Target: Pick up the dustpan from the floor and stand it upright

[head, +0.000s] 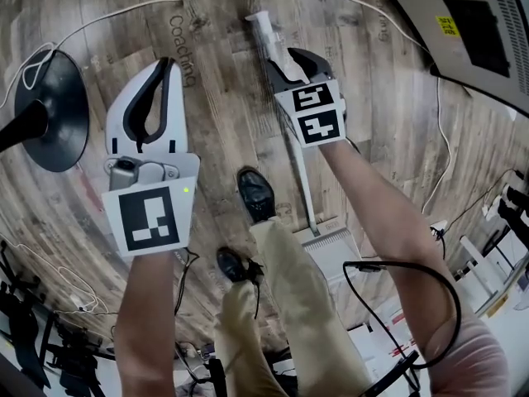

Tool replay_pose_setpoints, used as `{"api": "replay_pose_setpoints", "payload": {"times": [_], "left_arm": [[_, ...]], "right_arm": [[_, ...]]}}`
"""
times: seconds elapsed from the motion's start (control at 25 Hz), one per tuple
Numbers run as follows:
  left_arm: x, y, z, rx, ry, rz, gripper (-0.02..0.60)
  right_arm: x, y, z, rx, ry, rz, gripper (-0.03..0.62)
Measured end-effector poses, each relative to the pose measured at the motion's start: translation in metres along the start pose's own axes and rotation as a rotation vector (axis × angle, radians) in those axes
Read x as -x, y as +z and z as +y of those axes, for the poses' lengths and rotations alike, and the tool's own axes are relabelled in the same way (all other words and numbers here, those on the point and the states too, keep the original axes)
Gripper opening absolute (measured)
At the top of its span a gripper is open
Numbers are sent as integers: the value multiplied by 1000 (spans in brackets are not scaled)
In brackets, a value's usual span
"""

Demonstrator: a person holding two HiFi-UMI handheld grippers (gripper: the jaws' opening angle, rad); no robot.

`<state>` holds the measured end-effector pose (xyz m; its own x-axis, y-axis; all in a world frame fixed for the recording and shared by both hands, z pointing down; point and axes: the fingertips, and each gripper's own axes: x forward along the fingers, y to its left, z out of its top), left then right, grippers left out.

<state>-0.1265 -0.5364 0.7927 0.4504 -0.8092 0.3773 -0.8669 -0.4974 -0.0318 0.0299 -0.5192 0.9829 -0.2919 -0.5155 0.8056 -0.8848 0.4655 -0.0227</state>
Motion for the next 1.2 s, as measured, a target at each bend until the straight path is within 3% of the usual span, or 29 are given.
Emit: {"api": "replay_pose_setpoints", "payload": {"times": [0.48,1.2], "left_arm": [[-1,-30,-9,5,-23,28,23],[11,-31,-2,-21,-27,29,23]], "right_arm": [[-45,-30,-3,-14,23,84,175],[-76,-51,-6,-36,-8,148,118]]}}
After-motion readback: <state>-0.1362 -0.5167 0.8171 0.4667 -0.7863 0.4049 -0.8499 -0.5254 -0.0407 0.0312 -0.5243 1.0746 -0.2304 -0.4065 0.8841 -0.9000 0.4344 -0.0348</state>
